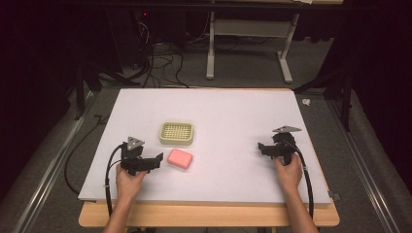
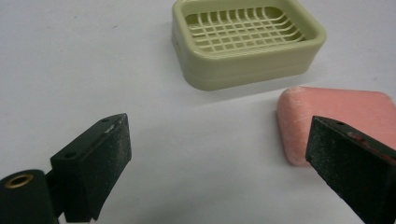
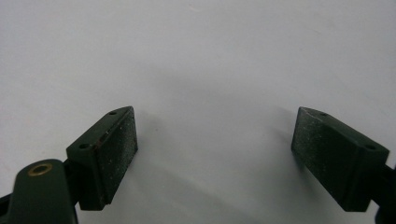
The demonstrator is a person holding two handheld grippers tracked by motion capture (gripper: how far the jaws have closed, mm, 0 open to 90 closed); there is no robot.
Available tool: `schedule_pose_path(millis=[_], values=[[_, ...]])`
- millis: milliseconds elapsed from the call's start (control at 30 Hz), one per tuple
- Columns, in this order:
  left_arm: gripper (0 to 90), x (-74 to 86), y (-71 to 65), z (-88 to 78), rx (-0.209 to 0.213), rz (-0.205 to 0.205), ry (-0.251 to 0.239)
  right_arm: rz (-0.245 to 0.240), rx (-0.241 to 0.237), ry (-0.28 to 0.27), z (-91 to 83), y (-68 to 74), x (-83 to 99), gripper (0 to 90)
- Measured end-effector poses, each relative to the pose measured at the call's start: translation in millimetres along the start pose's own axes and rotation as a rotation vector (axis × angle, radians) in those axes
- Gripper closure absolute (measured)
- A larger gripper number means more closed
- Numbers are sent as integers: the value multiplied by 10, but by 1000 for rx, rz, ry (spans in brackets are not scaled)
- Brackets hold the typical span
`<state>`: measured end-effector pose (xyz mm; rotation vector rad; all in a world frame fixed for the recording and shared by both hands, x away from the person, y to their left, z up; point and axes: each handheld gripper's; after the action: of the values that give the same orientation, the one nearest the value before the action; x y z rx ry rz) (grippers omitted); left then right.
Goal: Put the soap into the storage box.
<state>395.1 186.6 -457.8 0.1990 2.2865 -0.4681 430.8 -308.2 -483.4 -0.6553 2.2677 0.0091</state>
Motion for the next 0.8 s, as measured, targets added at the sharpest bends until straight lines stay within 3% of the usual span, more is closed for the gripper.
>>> schedule_pose_path(millis=[133, 300, 500, 800], values=[[67, 5, -82, -33, 35, -1, -9, 0, -1, 0, 0, 0, 0, 149], [48, 10, -215, -60, 63, 30, -5, 0, 0, 0, 0, 0, 0, 149], [20, 16, -399, -35, 58, 63, -1, 0, 0, 0, 0, 1, 0, 149], [12, 28, -621, 110, 76, 108, 49, 0, 0, 0, -1, 1, 0, 149]])
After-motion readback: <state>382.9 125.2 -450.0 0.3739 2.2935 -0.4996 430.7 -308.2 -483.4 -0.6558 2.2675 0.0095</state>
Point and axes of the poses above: each handheld gripper's, and its own axes: z roughly forward along the jaws, x roughly out of its underside, y roughly to its left, and after that the axes turned 14 degrees about -z, right-handed
